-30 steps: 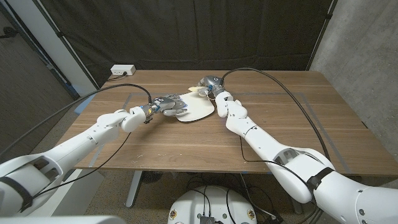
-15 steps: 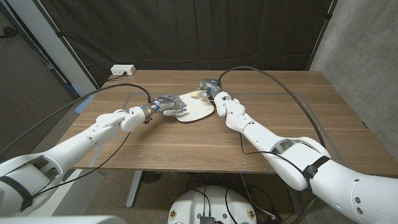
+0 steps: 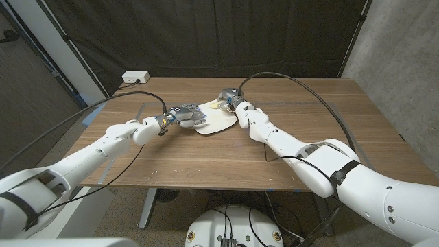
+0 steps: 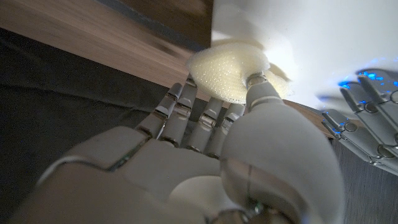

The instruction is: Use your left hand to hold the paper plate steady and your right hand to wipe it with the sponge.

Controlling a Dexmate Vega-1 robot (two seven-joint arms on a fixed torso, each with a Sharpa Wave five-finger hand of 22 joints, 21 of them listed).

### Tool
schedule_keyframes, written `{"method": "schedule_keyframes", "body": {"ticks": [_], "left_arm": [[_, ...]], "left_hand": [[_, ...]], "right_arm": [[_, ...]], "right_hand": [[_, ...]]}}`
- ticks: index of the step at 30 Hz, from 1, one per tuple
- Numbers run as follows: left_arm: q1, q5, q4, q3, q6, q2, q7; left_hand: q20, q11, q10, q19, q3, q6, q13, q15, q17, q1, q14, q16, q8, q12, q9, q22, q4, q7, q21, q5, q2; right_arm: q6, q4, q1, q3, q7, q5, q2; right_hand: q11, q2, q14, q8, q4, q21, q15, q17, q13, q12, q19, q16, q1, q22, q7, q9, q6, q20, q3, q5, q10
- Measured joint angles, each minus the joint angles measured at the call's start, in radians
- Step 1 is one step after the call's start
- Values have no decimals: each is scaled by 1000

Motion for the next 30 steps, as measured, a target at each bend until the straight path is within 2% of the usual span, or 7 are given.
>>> {"method": "schedule_keyframes", "body": {"ticks": [5, 10, 18, 19, 26, 29, 30], "left_arm": [[-9, 1, 13, 4, -5, -7, 1], [-24, 3, 35, 12, -14, -19, 3], [-49, 12, 72, 24, -33, -40, 9], [-52, 12, 77, 26, -33, -43, 9], [-76, 22, 117, 39, -52, -65, 17], [-86, 22, 133, 43, -52, -74, 17], [-91, 27, 142, 46, -60, -79, 21]], "left_hand": [[0, 0, 0, 0, 0, 0, 0, 0, 0, 0, 0, 0, -1, 0, 0, 0, 0, 0, 0, 0, 0], [0, 0, 0, 0, 0, 0, 0, 0, 0, 0, 0, 0, -6, 0, 0, 0, 0, 0, 0, 0, 0], [0, 0, 0, 0, -3, 0, -1, 0, 0, 0, 0, 0, -12, 0, -1, 0, -3, 0, 0, 0, 0], [0, 0, 0, 0, -3, 0, -1, 0, 0, 0, 0, 0, -12, 0, -1, 0, -3, 0, 0, 0, 0], [0, 0, 0, 0, -3, 0, -1, 0, 0, 0, 0, 0, -10, 0, -1, 0, -3, 0, -8, 0, 0], [0, 0, 0, 0, -3, 0, -1, 0, 0, 0, 0, -1, -10, 0, -1, 0, -3, 1, -8, 0, 0], [0, 0, 0, 0, -3, 0, -1, 0, 0, 0, 0, -4, -9, 0, -1, 0, -3, 1, -8, 0, 0]], "right_arm": [[-20, -41, -26, -5, 28, -15, -17], [-59, -131, -79, -7, 90, -39, -53], [-129, -331, -167, 7, 193, -70, -109], [-140, -334, -168, 7, 212, -75, -110], [-181, -518, -256, 29, 308, -95, -169], [-191, -525, -260, 30, 342, -101, -171], [-193, -607, -297, 39, 363, -103, -199]], "right_hand": [[0, 0, 0, 0, 0, 0, 0, 0, 1, 0, 0, 0, 0, 0, 0, 0, 0, 0, 0, 5, 0], [0, 1, 0, 0, 0, 0, 0, 0, 1, -8, -5, -5, 2, 0, 0, 0, 0, -5, 0, 5, 0], [-2, 3, 0, 0, 3, 0, 0, 0, -3, -15, -5, -5, 3, 0, 0, 0, 0, -5, -3, 5, -12], [-2, 3, 0, 0, 3, 0, 0, 0, -3, -15, -5, -5, 3, 0, 0, 0, 0, -5, -3, 5, -13], [-2, 2, 0, 0, 3, 0, 0, 5, 2, -16, -5, -5, 3, 0, -3, 0, 3, -5, -3, 5, -13], [-2, 2, 0, 0, 3, 0, 0, 5, 4, -16, -5, -5, 3, 0, -3, 0, 3, -5, -3, 5, -13], [-2, 2, 0, 0, 3, 0, 0, 5, 4, -16, -5, -5, 3, 0, -3, 0, 3, -5, -3, 5, -13]]}}
